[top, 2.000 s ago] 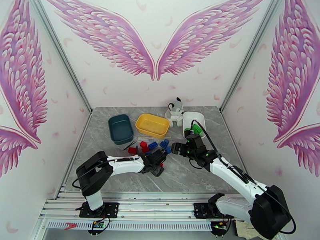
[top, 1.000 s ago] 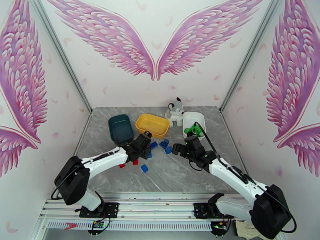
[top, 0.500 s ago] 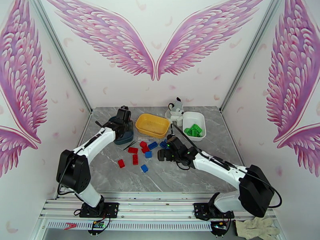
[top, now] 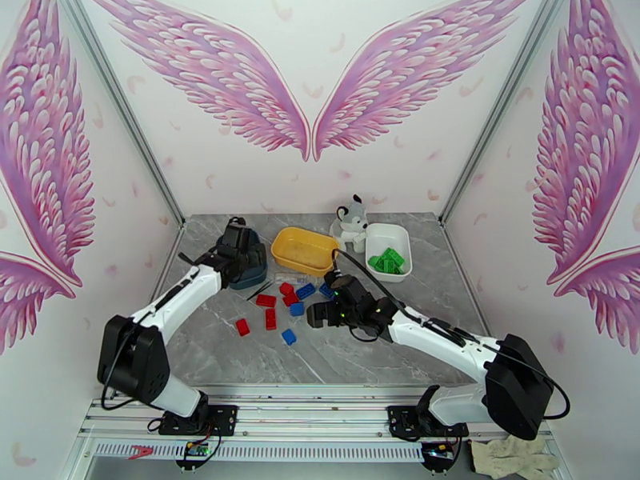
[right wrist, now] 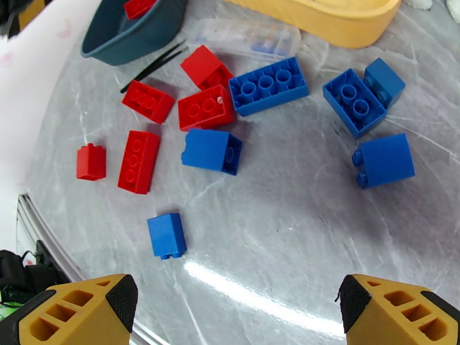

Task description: Sort the legos into containers by color

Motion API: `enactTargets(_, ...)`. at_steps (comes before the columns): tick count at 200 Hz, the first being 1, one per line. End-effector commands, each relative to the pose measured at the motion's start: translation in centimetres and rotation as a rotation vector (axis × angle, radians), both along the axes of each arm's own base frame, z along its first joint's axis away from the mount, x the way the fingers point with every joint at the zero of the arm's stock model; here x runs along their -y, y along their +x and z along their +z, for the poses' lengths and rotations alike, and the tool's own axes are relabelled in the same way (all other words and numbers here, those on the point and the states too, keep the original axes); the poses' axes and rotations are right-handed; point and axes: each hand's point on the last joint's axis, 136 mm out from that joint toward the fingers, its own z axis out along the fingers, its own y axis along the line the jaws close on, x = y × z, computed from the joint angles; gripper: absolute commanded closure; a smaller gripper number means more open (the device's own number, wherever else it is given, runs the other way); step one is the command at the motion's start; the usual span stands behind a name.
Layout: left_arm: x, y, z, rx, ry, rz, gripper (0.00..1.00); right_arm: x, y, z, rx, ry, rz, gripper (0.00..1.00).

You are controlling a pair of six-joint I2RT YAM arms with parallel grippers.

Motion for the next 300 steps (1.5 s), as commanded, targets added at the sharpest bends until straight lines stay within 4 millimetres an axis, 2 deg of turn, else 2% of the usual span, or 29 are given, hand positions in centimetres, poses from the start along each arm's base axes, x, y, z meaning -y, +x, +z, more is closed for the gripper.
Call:
enactTargets(1, 0.7, -3.1, -1.1, 0.030, -0.001, 0.023, 0.18, -0.8, -0.8, -0.2, -0.007, 0.022, 0.042, 0.01)
enactTargets(33, 1.3, -8.2, -4.4, 0.033, 0.031, 0.033, 0.18, -2.1, -1.4, -0.8, -0.035, 0.030, 0.073, 0.00)
enactTargets(61, 0.9, -11.8, -7.5, 0.028, 0.033, 0.067, 0.17, -3.1, -1.9, -1.5, -0.060, 0.023, 0.097, 0.04)
enactTargets(93, -0.7, -14.0, -10.1, 0.008, 0.069, 0.130, 0.17, -4.2, -2.4, -2.4, -0.086, 0.020, 0.123, 0.06)
enactTargets(122, -2.2, -15.4, -12.0, 0.003, 0.033, 0.180, 0.20, -4.8, -2.7, -2.9, -0.111, 0.020, 0.136, 0.07)
enactTargets(144, -3.1, -16.0, -12.3, 0.010, 0.027, 0.201, 0.26, -4.9, -2.9, -3.2, -0.123, 0.025, 0.139, 0.07)
enactTargets(175, -3.1, -16.1, -12.9, -0.001, 0.008, 0.192, 0.30, -5.0, -2.8, -3.2, -0.126, 0.026, 0.138, 0.08)
enactTargets(207, -2.5, -15.4, -13.7, -0.039, 0.010, 0.167, 0.31, -4.8, -2.6, -3.1, -0.113, 0.012, 0.132, 0.08)
enactTargets(300, -2.5, -14.0, -15.2, -0.098, 0.020, 0.167, 0.49, -4.3, -2.4, -2.5, -0.087, 0.002, 0.119, 0.09)
